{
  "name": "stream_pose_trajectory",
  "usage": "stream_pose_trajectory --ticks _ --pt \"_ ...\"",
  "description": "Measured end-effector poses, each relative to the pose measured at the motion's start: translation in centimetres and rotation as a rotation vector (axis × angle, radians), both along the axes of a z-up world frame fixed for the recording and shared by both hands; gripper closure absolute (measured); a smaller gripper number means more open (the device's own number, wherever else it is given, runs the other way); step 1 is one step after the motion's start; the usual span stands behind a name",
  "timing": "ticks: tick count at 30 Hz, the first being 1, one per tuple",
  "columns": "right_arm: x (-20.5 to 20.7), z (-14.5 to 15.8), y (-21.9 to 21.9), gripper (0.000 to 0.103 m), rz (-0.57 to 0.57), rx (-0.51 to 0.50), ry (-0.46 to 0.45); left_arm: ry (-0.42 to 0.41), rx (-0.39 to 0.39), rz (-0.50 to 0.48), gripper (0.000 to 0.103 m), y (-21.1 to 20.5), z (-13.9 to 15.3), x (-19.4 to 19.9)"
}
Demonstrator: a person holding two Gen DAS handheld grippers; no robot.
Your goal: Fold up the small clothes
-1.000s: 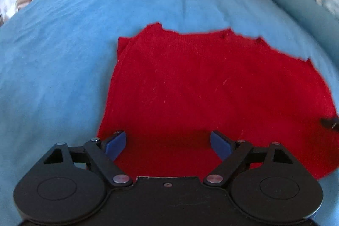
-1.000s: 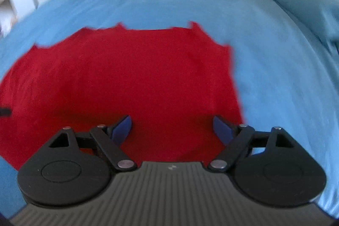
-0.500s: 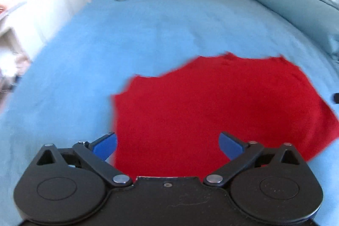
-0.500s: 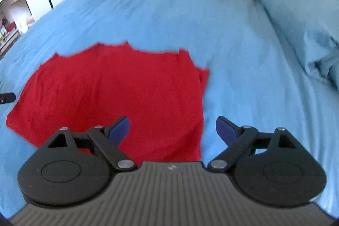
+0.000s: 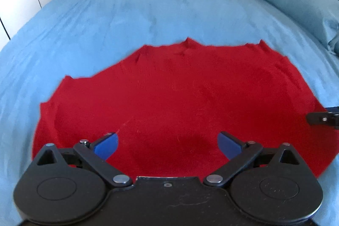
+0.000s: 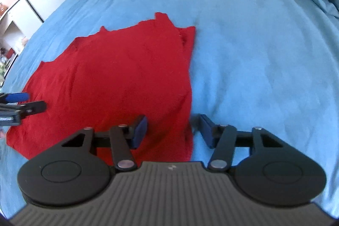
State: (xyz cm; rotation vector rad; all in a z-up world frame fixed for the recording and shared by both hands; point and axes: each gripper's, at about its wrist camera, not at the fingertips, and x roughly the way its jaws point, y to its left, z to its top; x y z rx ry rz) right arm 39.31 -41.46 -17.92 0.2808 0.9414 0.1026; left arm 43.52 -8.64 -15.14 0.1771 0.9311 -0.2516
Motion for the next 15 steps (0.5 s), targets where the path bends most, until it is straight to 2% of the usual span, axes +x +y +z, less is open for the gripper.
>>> stream_pose_trajectory --ticks 4,9,11,12,13,15 --pt "-0.1 0.1 0.7 0.047 0.053 -0.013 0.000 0.051 -0.017 0.048 0.003 0.3 -1.2 0.9" --pt "0.7 -1.0 0.0 0.044 0.013 0.058 0.021 0.103 -0.018 0.069 0.000 0.5 -2.3 1.7" --pt "0.8 -0.7 0.4 0.052 0.022 0.041 0.023 0.115 -0.003 0.064 0.000 0.3 -2.7 2.0" --pt "0.9 -0.5 0.6 0.067 0.036 0.034 0.025 0.123 0.003 0.063 0.000 0.2 -2.9 2.2" --pt "0.9 -0.2 0.7 0.072 0.041 0.039 0.034 0.132 0.004 0.067 0.000 0.2 -3.0 2.4" --pt "1.0 0.8 1.1 0.075 0.016 0.033 0.040 0.158 0.010 0.076 0.000 0.1 -3.1 3.0"
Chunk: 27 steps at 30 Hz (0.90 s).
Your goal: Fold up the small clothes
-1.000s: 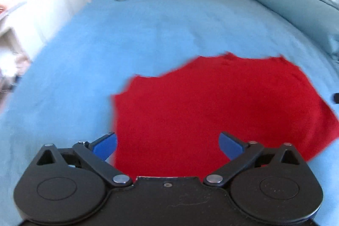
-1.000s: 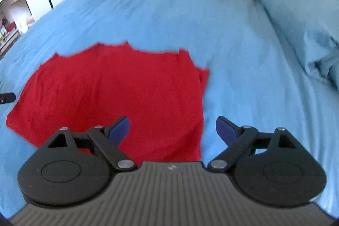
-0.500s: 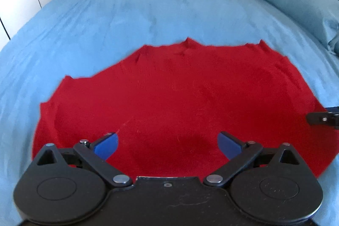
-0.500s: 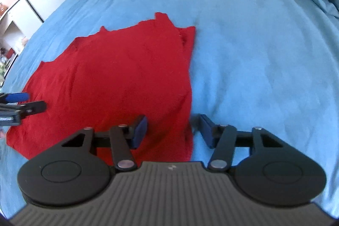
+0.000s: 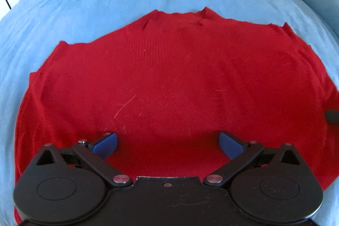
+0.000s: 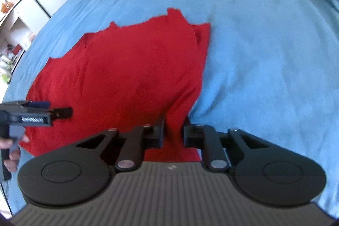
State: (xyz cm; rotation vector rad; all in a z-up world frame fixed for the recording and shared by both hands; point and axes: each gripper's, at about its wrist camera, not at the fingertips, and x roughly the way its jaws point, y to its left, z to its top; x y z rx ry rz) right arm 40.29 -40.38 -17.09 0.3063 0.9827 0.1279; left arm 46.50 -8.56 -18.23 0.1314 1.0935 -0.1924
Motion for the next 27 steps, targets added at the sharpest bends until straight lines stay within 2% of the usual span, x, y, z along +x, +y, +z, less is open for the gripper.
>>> stream_pose_trajectory --ticks 3,6,8,12,14,15,18,20,21,23,25,27 --pt "0.1 3.1 0.8 0.076 -0.062 0.033 -0.021 0.060 0.008 -0.010 0.000 0.0 0.4 1.0" --pt "1.0 7.9 3.5 0.076 -0.061 0.066 -0.075 0.106 -0.080 -0.016 0.006 2.1 2.2 1.6" --pt "2.1 11.3 7.0 0.077 -0.006 0.062 -0.119 0.080 -0.124 0.009 0.006 5.0 3.9 1.0" --pt "4.8 15.5 17.0 0.078 0.181 0.061 -0.160 0.008 -0.113 0.045 0.004 12.0 6.7 -1.1" --pt "5.8 15.4 23.1 0.078 0.295 0.038 -0.153 -0.009 -0.099 0.071 0.003 15.7 7.0 -2.5" --pt "6.3 14.5 26.6 0.078 0.359 0.003 -0.138 -0.010 -0.097 0.089 0.003 17.5 6.8 -3.2" --pt "7.2 9.2 34.3 0.078 0.459 -0.093 -0.042 0.031 -0.110 0.140 0.003 21.9 4.8 -5.0" --pt "7.2 5.2 37.4 0.078 0.479 -0.147 0.007 0.071 -0.113 0.172 0.003 23.9 3.3 -6.0" --pt "7.1 4.3 38.0 0.077 0.465 -0.158 0.006 0.081 -0.119 0.182 0.003 24.6 2.7 -6.5" --pt "6.8 4.2 38.0 0.070 0.435 -0.134 -0.022 0.076 -0.135 0.187 0.003 25.4 2.3 -7.2" --pt "6.5 5.1 37.8 0.045 0.445 -0.121 -0.046 0.060 -0.145 0.180 0.003 25.4 2.3 -7.8" --pt "5.6 6.8 37.3 0.035 0.468 -0.114 -0.104 0.035 -0.148 0.169 0.003 24.9 3.0 -7.9"
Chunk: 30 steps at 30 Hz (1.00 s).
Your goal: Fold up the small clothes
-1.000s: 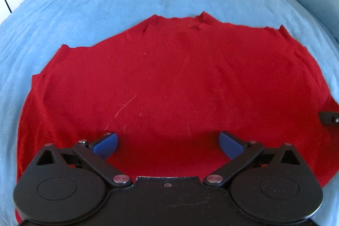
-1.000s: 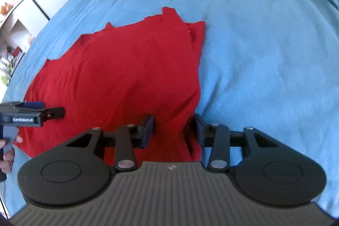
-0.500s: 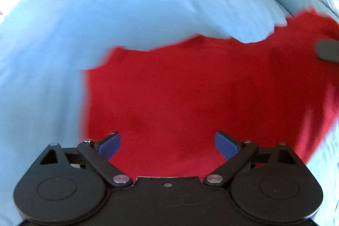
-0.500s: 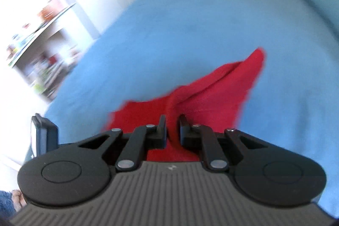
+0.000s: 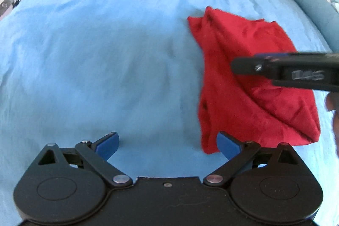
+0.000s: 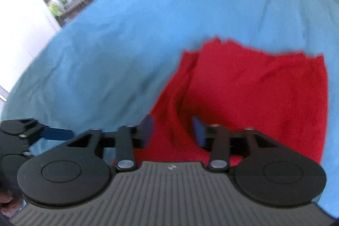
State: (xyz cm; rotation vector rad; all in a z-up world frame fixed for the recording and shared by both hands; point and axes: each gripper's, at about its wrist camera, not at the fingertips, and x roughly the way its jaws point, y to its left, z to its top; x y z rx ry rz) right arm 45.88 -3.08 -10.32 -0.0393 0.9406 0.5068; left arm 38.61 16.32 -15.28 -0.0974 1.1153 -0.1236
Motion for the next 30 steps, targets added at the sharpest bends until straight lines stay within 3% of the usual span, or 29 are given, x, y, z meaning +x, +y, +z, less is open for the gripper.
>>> stream_pose_trajectory --ticks 2,4,6,11,14,16,20,22,24,30 --pt "-1.1 2.3 -1.2 0.031 0.020 0.008 -0.061 -0.026 -0.010 -0.010 0.003 0.0 1.1 0.0" --pt "-2.4 4.9 -3.3 0.012 0.010 0.001 -0.133 -0.062 -0.016 -0.025 0.003 -0.6 2.7 0.2" --pt "-3.5 6.6 -5.9 0.004 -0.021 -0.020 -0.178 -0.098 -0.012 -0.055 0.003 -1.8 4.3 0.6" --pt "-5.2 5.3 -12.4 0.005 -0.117 -0.049 -0.089 -0.198 -0.024 -0.195 0.004 -6.4 7.4 2.4" --pt "-5.8 3.8 -14.6 0.006 -0.150 -0.023 -0.051 -0.223 -0.033 -0.293 0.014 -9.4 7.1 3.8" --pt "-6.2 2.9 -15.3 0.006 -0.162 -0.023 -0.045 -0.205 -0.046 -0.329 0.029 -10.8 6.1 5.2" --pt "-7.0 2.1 -16.1 0.006 -0.183 0.007 -0.028 -0.178 -0.036 -0.360 0.037 -12.0 4.4 7.2" --pt "-7.4 1.8 -16.6 0.006 -0.197 0.021 -0.017 -0.129 -0.047 -0.373 0.073 -11.5 3.9 7.6" --pt "-7.7 1.8 -17.1 0.006 -0.208 0.033 -0.008 -0.066 -0.058 -0.377 0.091 -10.4 3.5 7.6" --pt "-8.0 1.7 -17.3 0.006 -0.222 0.064 0.022 -0.010 -0.038 -0.432 0.091 -6.3 4.4 3.9"
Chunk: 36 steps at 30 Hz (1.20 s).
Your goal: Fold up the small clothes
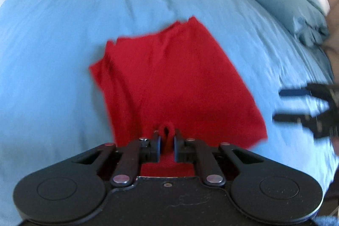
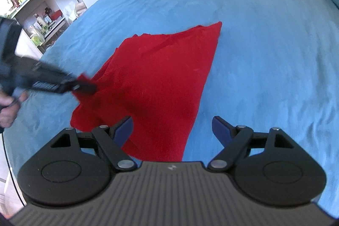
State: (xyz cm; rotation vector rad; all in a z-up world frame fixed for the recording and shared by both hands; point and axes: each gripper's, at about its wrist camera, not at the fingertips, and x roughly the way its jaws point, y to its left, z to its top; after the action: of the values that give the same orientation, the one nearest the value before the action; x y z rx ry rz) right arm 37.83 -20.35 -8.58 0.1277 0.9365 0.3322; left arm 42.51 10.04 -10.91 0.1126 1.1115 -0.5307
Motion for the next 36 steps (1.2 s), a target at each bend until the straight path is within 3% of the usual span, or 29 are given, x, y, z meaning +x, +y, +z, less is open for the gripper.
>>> stream_pose_trajectory --ticks 3,8,9,13,16,18,22,26,31,34,36 --pt "-0.1 -1.1 0.2 0.006 0.005 0.004 0.034 0.045 0.070 0.002 0.089 1.7 -2.2 -1.8" --pt "-0.8 -3.2 1.0 0.006 0.020 -0.043 0.079 0.106 0.089 0.066 0.085 3.1 -5.1 -3.7" --pt "-0.9 -3.2 1.0 0.006 0.018 -0.043 0.082 0.107 0.079 0.084 0.079 3.2 -4.8 -4.0" --pt "-1.0 -2.8 0.7 0.006 -0.018 -0.039 0.072 0.030 -0.006 0.191 0.031 4.1 -1.6 -4.6" --pt "-0.1 -3.1 0.8 0.006 -0.069 -0.083 0.081 -0.023 -0.047 0.256 0.030 3.9 -0.2 -3.8" --pt "0.7 -3.9 1.0 0.006 -0.070 -0.095 0.098 -0.041 -0.021 0.271 0.030 3.0 -0.6 -3.1" --pt "0.3 -6.8 2.3 0.006 0.020 -0.266 0.113 -0.065 0.031 0.264 0.030 1.7 -2.9 -1.9" --pt "-0.6 -6.9 1.6 0.005 0.032 -0.257 0.096 -0.051 0.128 0.228 0.029 2.2 -5.5 -3.0" --pt "-1.0 -7.2 0.9 0.004 0.056 -0.248 0.089 -0.052 0.128 0.261 0.029 3.5 -6.2 -4.4" --pt "-0.5 -6.2 0.3 0.004 0.043 -0.208 0.115 -0.023 0.091 0.322 0.032 3.7 -4.7 -3.6" --pt "-0.2 -4.6 -0.4 0.004 0.027 -0.149 0.106 -0.046 0.039 0.358 0.031 4.1 -2.9 -2.8"
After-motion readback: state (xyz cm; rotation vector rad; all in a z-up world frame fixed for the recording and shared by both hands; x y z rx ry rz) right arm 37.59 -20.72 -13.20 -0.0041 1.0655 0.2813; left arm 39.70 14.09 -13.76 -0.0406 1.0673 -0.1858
